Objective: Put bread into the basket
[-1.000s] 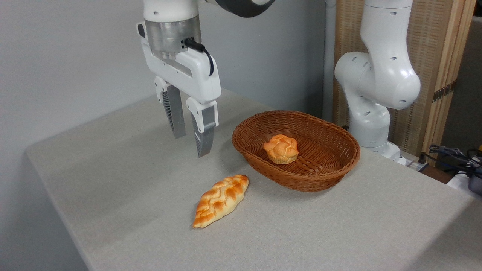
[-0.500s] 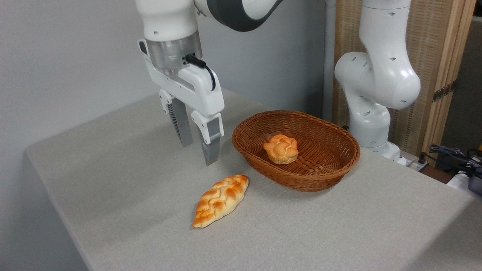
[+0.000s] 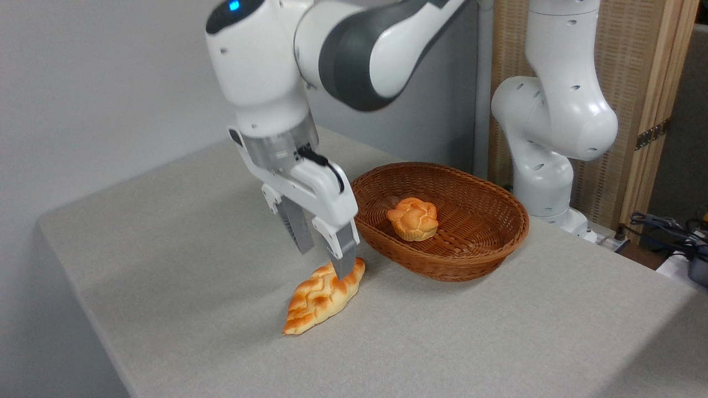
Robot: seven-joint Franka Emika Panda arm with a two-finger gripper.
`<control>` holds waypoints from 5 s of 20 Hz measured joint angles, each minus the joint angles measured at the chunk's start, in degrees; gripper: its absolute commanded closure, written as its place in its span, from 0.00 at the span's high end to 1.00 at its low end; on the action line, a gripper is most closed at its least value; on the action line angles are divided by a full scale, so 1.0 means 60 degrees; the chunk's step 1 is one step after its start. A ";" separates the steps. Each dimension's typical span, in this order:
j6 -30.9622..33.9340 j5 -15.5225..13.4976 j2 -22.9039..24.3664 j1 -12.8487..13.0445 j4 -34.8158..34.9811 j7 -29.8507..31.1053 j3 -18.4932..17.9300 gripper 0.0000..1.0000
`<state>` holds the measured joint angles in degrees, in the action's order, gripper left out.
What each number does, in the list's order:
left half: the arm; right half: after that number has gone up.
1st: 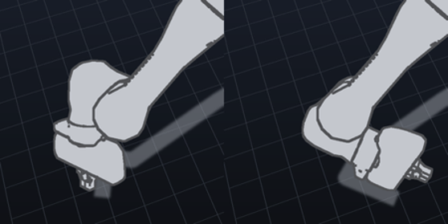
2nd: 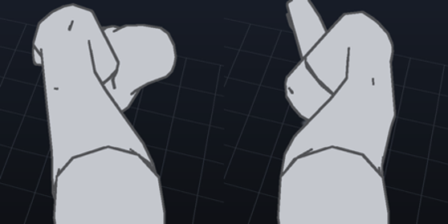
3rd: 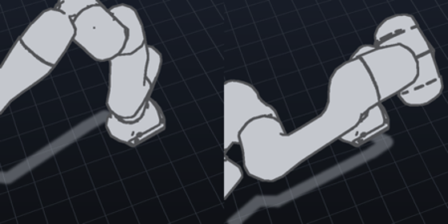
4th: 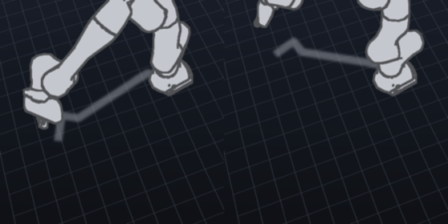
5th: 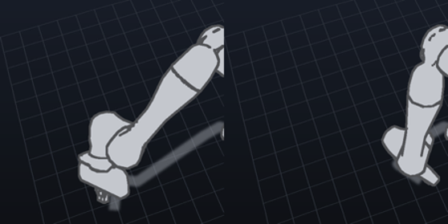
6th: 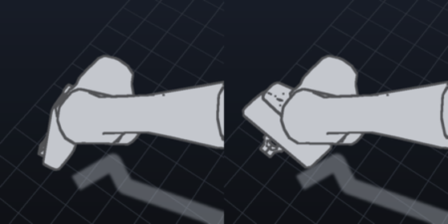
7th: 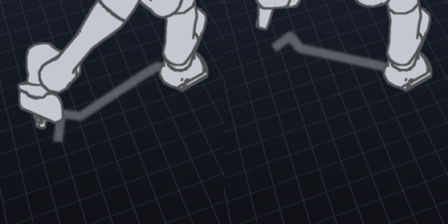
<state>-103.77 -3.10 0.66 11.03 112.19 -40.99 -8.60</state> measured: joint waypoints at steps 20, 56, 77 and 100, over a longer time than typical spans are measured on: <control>-0.0744 0.0000 -0.0811 0.0244 0.0344 0.0000 0.0116 0.45; 0.4156 -0.0252 0.1169 0.0721 -0.0191 -0.0001 0.0634 0.89; 0.5114 -0.0289 0.1137 0.1556 0.0239 -0.0078 0.0643 1.00; -0.0022 0.0083 0.1125 0.1392 -0.1015 -0.0075 -0.1018 1.00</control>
<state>-103.90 -2.61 7.41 19.39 106.10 -41.44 -14.71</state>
